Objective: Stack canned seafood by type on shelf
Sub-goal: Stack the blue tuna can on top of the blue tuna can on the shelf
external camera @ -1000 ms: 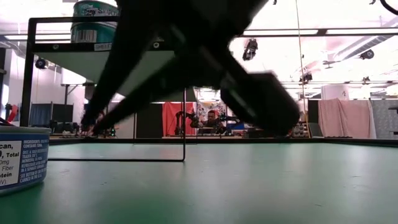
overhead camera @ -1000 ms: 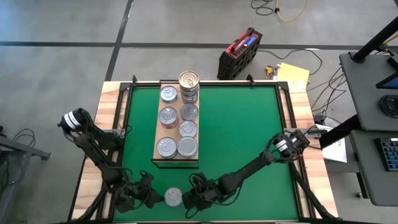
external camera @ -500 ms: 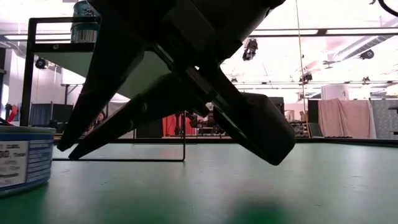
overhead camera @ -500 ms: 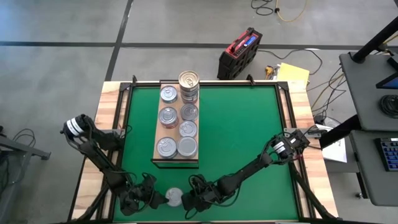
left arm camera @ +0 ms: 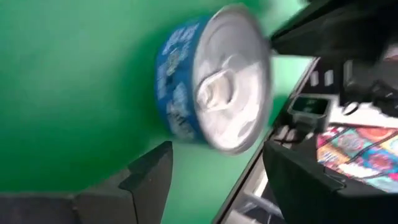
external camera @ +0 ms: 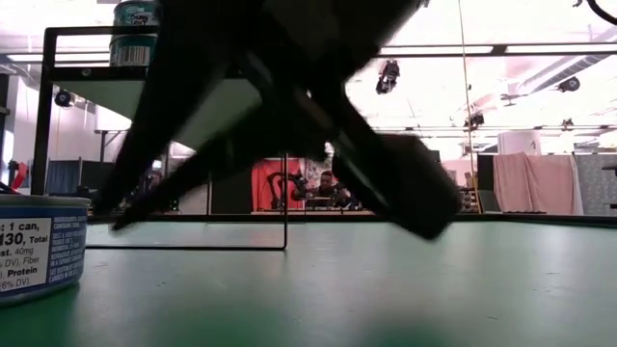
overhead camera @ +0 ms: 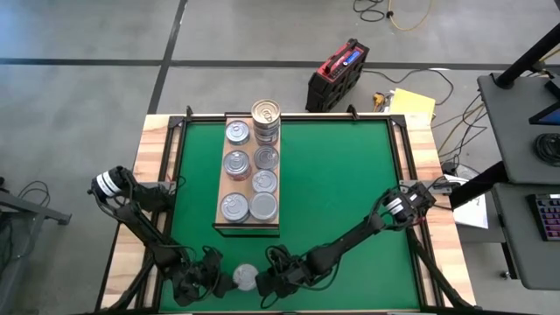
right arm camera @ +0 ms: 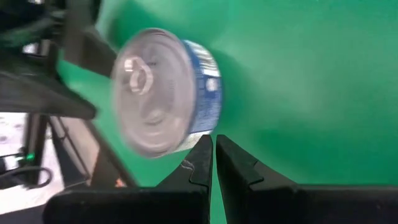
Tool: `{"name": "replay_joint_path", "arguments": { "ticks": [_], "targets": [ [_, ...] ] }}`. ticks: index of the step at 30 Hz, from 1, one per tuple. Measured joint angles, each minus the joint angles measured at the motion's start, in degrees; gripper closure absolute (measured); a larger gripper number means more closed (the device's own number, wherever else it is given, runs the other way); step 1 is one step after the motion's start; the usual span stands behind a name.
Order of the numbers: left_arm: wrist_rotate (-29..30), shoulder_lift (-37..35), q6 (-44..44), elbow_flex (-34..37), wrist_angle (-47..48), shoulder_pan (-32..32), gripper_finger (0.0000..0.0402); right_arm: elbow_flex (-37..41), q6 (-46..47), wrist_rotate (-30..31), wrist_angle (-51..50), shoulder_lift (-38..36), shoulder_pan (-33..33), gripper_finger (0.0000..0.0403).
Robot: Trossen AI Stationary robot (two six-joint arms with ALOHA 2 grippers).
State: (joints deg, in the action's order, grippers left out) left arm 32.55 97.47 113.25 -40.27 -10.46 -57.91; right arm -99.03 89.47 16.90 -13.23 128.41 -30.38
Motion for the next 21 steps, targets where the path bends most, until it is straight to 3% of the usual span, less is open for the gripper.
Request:
{"name": "replay_joint_path", "arguments": {
  "ticks": [4,10,13,17,21],
  "targets": [
    [-3.1,0.0,0.2,0.0,1.4,0.0,0.0170,0.0,-0.1,-0.4,0.3,-1.4,-0.1,0.0390],
    [-3.2,-0.1,2.9,0.0,1.5,0.2,0.0179,0.0,-0.7,-0.6,0.2,-1.6,-0.1,0.0390],
    [-4.3,-0.6,3.6,-0.3,2.0,-0.2,0.0229,0.0,-0.8,-0.8,0.2,-1.6,-0.1,0.0390],
    [-3.9,-1.4,-1.6,-2.5,1.8,-0.4,0.0368,0.0,-1.1,-1.0,0.1,-1.6,-0.1,0.0390],
    [-0.4,-1.5,-8.3,-4.5,1.5,0.5,0.0393,0.0,-1.2,-1.4,-0.1,-1.6,-0.1,0.0390]
  ]
}}
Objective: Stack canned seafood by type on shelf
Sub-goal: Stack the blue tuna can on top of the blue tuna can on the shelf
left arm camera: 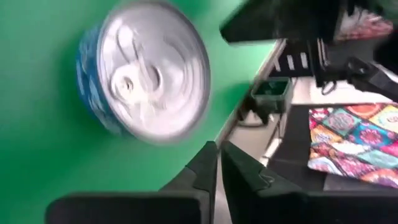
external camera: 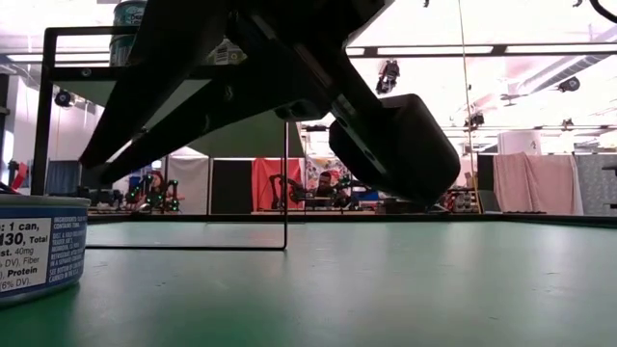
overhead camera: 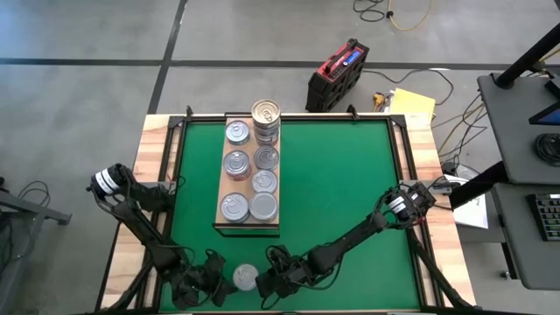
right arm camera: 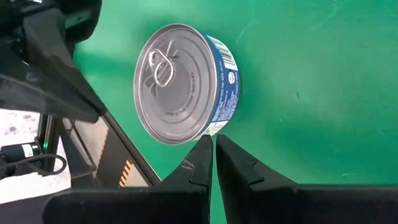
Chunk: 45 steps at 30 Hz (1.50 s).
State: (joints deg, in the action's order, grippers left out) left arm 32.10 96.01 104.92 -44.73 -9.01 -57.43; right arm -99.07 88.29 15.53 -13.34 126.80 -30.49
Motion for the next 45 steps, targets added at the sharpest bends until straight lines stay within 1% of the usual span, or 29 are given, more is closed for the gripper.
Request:
{"name": "replay_joint_path", "arguments": {
  "ticks": [2,4,7,13,16,20,23,29,33,38,45],
  "targets": [
    [-0.1,0.7,0.5,0.2,1.0,1.1,0.0399,0.0,-0.1,0.0,-0.1,0.0,0.0,0.0390],
    [-0.3,1.4,2.9,0.7,3.4,1.7,0.0400,0.0,-0.5,0.0,-0.2,0.0,0.0,0.0390],
    [0.1,1.7,3.6,0.6,3.3,1.7,0.0401,0.0,-0.4,0.0,-0.2,0.0,0.0,0.0390],
    [-1.4,2.1,4.3,0.6,4.1,1.8,0.0401,0.0,2.3,-0.6,-0.2,0.0,0.0,0.0390],
    [-1.6,2.1,5.2,0.6,4.9,1.5,0.0401,0.0,3.1,-1.0,-0.1,0.0,0.0,0.0381],
    [-2.0,2.0,5.4,0.5,5.4,1.1,0.0401,0.0,3.3,-1.0,0.9,0.0,0.1,0.0341],
    [-2.3,2.0,5.5,0.5,5.4,1.0,0.0401,0.0,3.2,-0.9,2.3,0.0,0.1,0.0295],
    [-2.4,2.1,5.5,0.5,5.6,0.8,0.0401,0.1,1.7,1.3,2.1,0.5,0.2,0.0197],
    [-1.8,2.1,5.1,0.5,6.0,0.3,0.0401,0.1,-0.8,1.6,4.0,1.5,0.5,0.0152],
    [-0.9,2.2,5.1,0.5,6.8,-0.5,0.0401,0.1,-2.8,1.6,5.5,1.8,0.9,0.0126],
    [1.9,2.2,5.0,0.5,7.8,-1.6,0.0401,0.1,-3.5,1.5,5.6,1.9,1.0,0.0117]
  ]
}}
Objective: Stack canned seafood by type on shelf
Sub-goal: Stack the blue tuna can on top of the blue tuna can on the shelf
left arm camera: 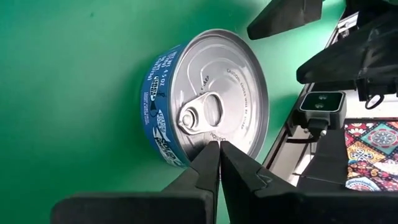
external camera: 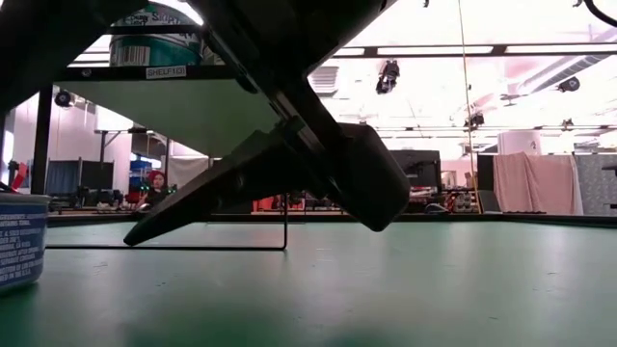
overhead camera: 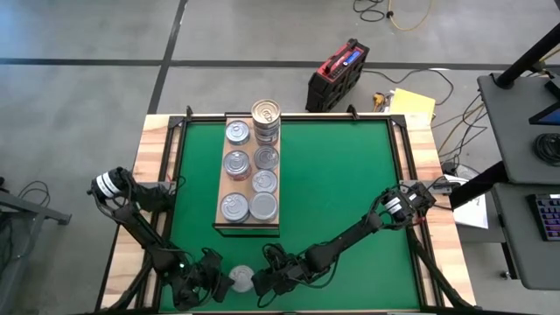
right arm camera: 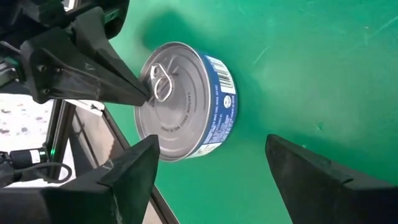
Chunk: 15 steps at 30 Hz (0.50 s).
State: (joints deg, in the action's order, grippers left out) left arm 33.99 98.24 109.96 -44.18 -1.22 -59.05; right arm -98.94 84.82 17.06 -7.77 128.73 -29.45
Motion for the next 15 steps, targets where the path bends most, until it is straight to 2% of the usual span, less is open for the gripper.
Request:
{"name": "replay_joint_path", "arguments": {
  "ticks": [3,7,15],
  "targets": [
    [0.3,0.0,-0.2,0.0,0.3,-0.5,0.0401,0.0,0.0,0.0,0.0,0.0,0.0,0.0119],
    [4.1,0.8,0.6,0.1,0.5,-1.9,0.0401,0.0,-0.7,-0.1,0.0,0.0,0.2,0.0118],
    [5.3,4.3,4.6,0.1,-5.5,-3.3,0.0401,0.0,-0.9,-0.5,0.1,0.0,0.4,0.0115]
  ]
}}
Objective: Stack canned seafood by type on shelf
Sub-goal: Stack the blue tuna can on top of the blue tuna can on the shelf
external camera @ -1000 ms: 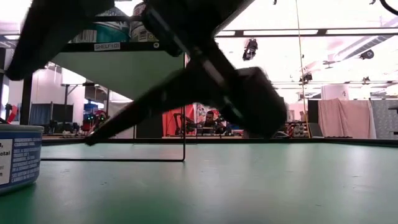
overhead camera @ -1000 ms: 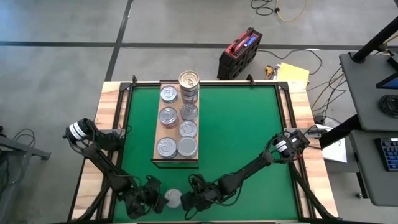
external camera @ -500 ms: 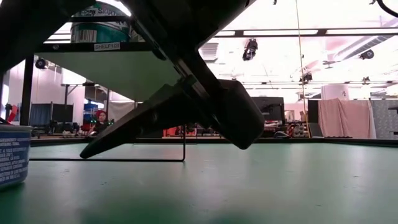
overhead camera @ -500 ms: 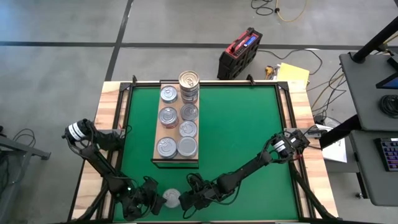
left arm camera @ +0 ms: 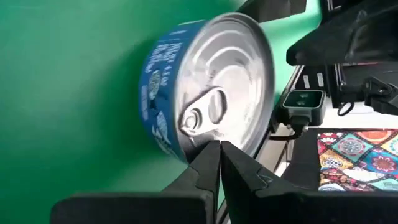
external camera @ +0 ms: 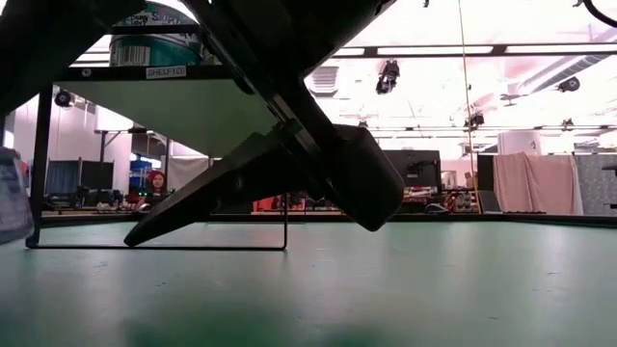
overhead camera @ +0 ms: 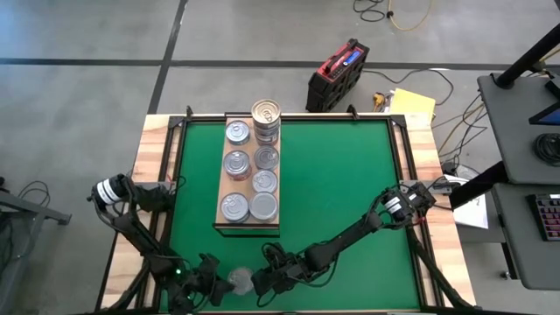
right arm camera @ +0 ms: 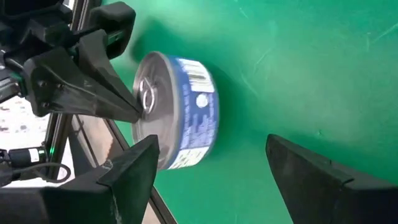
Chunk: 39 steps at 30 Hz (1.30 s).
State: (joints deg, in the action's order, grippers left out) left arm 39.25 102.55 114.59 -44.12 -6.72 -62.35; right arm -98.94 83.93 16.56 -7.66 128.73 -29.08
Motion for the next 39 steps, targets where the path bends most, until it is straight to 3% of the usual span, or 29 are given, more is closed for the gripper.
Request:
{"name": "replay_joint_path", "arguments": {
  "ticks": [21,39],
  "targets": [
    [-0.9,0.3,-0.1,0.0,0.8,0.1,0.0401,0.2,-2.3,-1.0,2.5,0.1,0.5,0.0098],
    [0.6,0.3,-4.2,0.8,0.7,-0.1,0.0401,0.2,-2.5,-4.4,11.3,3.8,1.3,0.0078]
  ]
}}
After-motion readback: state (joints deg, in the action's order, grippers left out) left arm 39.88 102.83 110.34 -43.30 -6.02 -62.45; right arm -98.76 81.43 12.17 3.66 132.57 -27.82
